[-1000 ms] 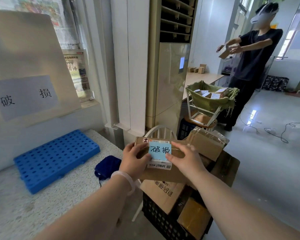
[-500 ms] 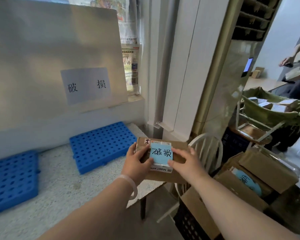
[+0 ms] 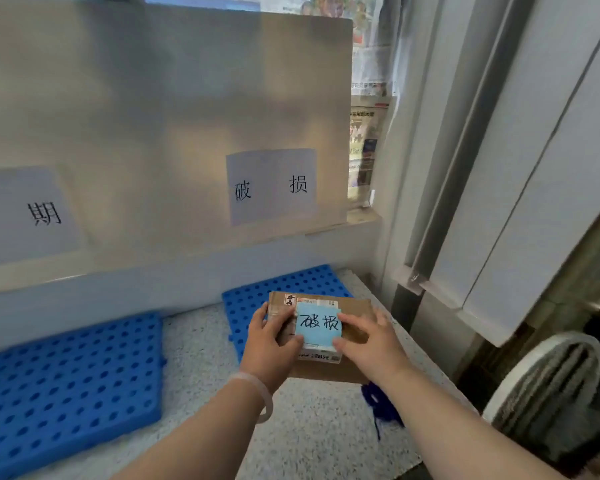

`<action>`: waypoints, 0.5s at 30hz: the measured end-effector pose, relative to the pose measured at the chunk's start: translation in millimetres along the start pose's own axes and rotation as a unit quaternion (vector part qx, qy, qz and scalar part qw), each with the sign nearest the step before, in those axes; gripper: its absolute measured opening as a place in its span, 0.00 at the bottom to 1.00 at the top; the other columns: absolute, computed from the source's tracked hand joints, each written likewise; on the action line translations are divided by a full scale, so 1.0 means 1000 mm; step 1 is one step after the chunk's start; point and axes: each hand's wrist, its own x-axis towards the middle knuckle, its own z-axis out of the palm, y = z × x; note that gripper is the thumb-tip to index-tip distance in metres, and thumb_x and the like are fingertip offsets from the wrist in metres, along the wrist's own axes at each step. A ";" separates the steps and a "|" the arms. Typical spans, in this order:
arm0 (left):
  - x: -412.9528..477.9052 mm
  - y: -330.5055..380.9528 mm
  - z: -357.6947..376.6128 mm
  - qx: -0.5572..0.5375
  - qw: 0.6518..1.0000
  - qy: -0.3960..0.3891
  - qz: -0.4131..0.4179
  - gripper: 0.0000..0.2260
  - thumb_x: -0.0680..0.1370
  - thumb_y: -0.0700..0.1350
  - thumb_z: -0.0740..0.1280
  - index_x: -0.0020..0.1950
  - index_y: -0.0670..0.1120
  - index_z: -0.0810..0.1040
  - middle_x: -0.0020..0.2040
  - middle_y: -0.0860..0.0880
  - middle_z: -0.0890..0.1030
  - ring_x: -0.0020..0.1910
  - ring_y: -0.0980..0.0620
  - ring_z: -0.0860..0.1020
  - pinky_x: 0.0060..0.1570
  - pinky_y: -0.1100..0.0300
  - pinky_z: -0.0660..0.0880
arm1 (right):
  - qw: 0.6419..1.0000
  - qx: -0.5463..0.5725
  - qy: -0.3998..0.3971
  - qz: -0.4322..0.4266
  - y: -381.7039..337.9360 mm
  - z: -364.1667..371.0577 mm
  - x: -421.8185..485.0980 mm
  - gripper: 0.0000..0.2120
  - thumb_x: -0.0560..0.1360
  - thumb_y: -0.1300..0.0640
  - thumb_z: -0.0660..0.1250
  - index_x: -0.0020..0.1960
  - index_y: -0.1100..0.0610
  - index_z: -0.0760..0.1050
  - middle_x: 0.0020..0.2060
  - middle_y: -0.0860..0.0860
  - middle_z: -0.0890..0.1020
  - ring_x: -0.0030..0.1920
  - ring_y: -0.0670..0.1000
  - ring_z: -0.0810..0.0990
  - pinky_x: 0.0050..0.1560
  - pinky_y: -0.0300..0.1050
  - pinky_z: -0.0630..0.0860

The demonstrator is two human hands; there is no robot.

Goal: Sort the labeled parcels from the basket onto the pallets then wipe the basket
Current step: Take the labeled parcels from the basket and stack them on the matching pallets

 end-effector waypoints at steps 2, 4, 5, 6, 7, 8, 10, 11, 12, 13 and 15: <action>0.012 -0.008 -0.014 0.009 1.000 0.007 -0.005 0.21 0.78 0.43 0.68 0.70 0.55 0.72 0.77 0.53 0.54 0.61 0.59 0.61 0.52 0.74 0.65 | 1.000 0.003 -0.014 -0.004 -0.008 0.015 0.016 0.22 0.73 0.49 0.74 0.64 0.36 0.74 0.79 0.48 0.50 0.78 0.54 0.52 0.73 0.51 0.61; 0.023 -0.017 -0.024 0.013 1.000 0.018 -0.015 0.20 0.78 0.43 0.68 0.69 0.55 0.72 0.77 0.52 0.55 0.64 0.57 0.62 0.57 0.67 0.63 | 0.999 0.001 -0.033 -0.010 -0.015 0.027 0.032 0.22 0.73 0.50 0.74 0.64 0.36 0.74 0.79 0.48 0.50 0.78 0.54 0.52 0.73 0.52 0.61; 0.028 -0.022 -0.029 0.014 0.999 0.024 -0.021 0.20 0.78 0.43 0.68 0.68 0.55 0.72 0.78 0.52 0.55 0.68 0.54 0.63 0.59 0.66 0.62 | 0.999 -0.002 -0.043 -0.013 -0.018 0.032 0.040 0.22 0.73 0.50 0.74 0.64 0.37 0.74 0.79 0.48 0.50 0.78 0.54 0.52 0.73 0.52 0.61; 0.034 -0.027 -0.032 0.013 0.999 0.031 -0.027 0.19 0.78 0.44 0.69 0.67 0.57 0.72 0.78 0.52 0.55 0.70 0.52 0.62 0.61 0.64 0.63 | 0.999 -0.005 -0.052 -0.015 -0.022 0.037 0.048 0.22 0.73 0.51 0.74 0.64 0.37 0.74 0.79 0.48 0.50 0.78 0.54 0.51 0.74 0.52 0.60; 0.041 -0.034 -0.035 0.012 0.999 0.037 -0.037 0.19 0.78 0.45 0.69 0.67 0.58 0.72 0.78 0.52 0.54 0.72 0.51 0.62 0.64 0.63 0.64 | 0.998 -0.009 -0.060 -0.017 -0.025 0.042 0.057 0.22 0.73 0.51 0.74 0.65 0.38 0.74 0.79 0.49 0.50 0.78 0.54 0.51 0.74 0.52 0.59; 0.047 -0.040 -0.038 0.012 0.998 0.042 -0.047 0.19 0.78 0.46 0.69 0.66 0.59 0.72 0.78 0.54 0.54 0.72 0.52 0.61 0.65 0.61 0.65 | 0.997 -0.013 -0.068 -0.018 -0.027 0.048 0.066 0.22 0.74 0.51 0.74 0.65 0.38 0.74 0.79 0.49 0.50 0.78 0.54 0.51 0.74 0.52 0.59; 0.062 -0.052 -0.044 0.008 0.996 0.049 -0.068 0.20 0.78 0.47 0.68 0.68 0.59 0.72 0.78 0.56 0.53 0.68 0.55 0.61 0.64 0.61 0.67 | 0.996 -0.018 -0.087 -0.021 -0.029 0.061 0.087 0.22 0.74 0.51 0.74 0.65 0.38 0.74 0.79 0.49 0.50 0.78 0.54 0.52 0.74 0.52 0.59; 0.070 -0.058 -0.046 0.005 0.996 0.054 -0.077 0.20 0.78 0.47 0.68 0.68 0.60 0.72 0.78 0.57 0.53 0.67 0.56 0.61 0.64 0.60 0.69 | 0.995 -0.020 -0.096 -0.022 -0.028 0.067 0.098 0.22 0.73 0.50 0.74 0.65 0.37 0.74 0.79 0.49 0.51 0.78 0.54 0.52 0.74 0.52 0.59; 0.078 -0.063 -0.047 0.005 0.995 0.059 -0.084 0.20 0.78 0.48 0.68 0.68 0.61 0.71 0.78 0.58 0.53 0.67 0.56 0.62 0.66 0.57 0.70 | 0.994 -0.019 -0.105 -0.024 -0.028 0.074 0.111 0.22 0.73 0.50 0.74 0.64 0.37 0.74 0.79 0.49 0.51 0.78 0.53 0.52 0.74 0.52 0.58; 0.087 -0.068 -0.048 0.008 0.994 0.065 -0.092 0.20 0.78 0.48 0.69 0.68 0.62 0.71 0.78 0.58 0.53 0.68 0.55 0.63 0.66 0.56 0.70 | 0.993 -0.017 -0.115 -0.026 -0.027 0.081 0.124 0.22 0.73 0.50 0.74 0.64 0.36 0.74 0.79 0.48 0.50 0.78 0.53 0.52 0.74 0.52 0.58; 0.105 -0.078 -0.049 0.007 0.991 0.077 -0.106 0.21 0.78 0.48 0.68 0.69 0.62 0.71 0.78 0.57 0.53 0.72 0.52 0.61 0.66 0.60 0.68 | 0.990 -0.017 -0.138 -0.029 -0.026 0.094 0.151 0.22 0.73 0.49 0.74 0.64 0.36 0.74 0.79 0.48 0.50 0.78 0.52 0.53 0.74 0.53 0.60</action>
